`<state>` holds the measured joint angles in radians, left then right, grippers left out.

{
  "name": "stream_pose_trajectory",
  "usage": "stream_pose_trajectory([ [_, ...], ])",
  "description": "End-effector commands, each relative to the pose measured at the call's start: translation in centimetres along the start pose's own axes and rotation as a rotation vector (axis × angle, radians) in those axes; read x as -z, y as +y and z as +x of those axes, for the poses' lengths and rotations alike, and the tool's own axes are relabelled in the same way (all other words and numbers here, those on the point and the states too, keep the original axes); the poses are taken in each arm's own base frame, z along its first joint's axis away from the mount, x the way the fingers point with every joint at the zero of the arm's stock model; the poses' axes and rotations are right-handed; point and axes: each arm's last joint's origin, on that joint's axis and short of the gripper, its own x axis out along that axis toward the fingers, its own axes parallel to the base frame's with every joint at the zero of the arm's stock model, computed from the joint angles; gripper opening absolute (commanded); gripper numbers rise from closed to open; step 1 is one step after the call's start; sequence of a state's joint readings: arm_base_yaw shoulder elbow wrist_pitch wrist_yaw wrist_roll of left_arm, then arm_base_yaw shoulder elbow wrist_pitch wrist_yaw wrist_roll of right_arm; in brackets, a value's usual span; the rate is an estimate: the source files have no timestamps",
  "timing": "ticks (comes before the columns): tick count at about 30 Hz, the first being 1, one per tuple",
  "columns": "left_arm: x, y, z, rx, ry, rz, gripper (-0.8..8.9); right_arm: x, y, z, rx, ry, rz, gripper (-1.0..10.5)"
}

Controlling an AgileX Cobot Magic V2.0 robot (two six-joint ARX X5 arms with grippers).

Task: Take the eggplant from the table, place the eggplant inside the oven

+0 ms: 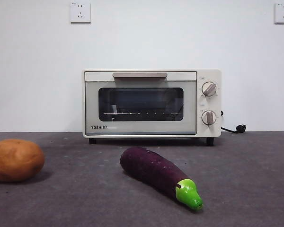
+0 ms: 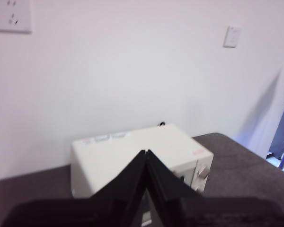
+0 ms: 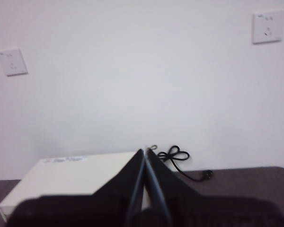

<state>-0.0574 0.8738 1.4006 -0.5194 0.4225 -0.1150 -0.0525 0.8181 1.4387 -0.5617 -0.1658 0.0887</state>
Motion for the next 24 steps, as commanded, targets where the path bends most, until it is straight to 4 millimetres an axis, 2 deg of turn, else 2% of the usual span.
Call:
stream_pose_trajectory([
  [1, -1.7, -0.4, 0.3, 0.028, -0.018, 0.024, -0.06, -1.9, 0.3, -0.3, -0.019, -0.032, -0.010, -0.1],
  [5, -3.9, -0.8, 1.1, 0.063, -0.028, 0.048, -0.06, -3.8, 0.5, -0.3, -0.027, -0.044, -0.011, -0.1],
  [10, -5.5, -1.2, 2.2, 0.105, -0.028, 0.071, -0.06, -5.3, 0.7, -0.3, -0.067, -0.016, -0.007, -0.1],
  [21, -5.0, -1.0, 4.5, 0.137, 0.037, 0.081, -0.06, -6.0, 0.9, 0.3, -0.143, 0.036, 0.003, 0.1],
  [23, -5.0, -1.0, 4.7, 0.138, 0.040, 0.081, -0.06, -6.0, 1.0, 0.4, -0.165, 0.037, 0.003, 0.6],
  [24, -4.9, -1.0, 4.8, 0.138, 0.041, 0.080, -0.06, -6.0, 1.0, 0.3, -0.175, 0.038, 0.003, 1.2],
])
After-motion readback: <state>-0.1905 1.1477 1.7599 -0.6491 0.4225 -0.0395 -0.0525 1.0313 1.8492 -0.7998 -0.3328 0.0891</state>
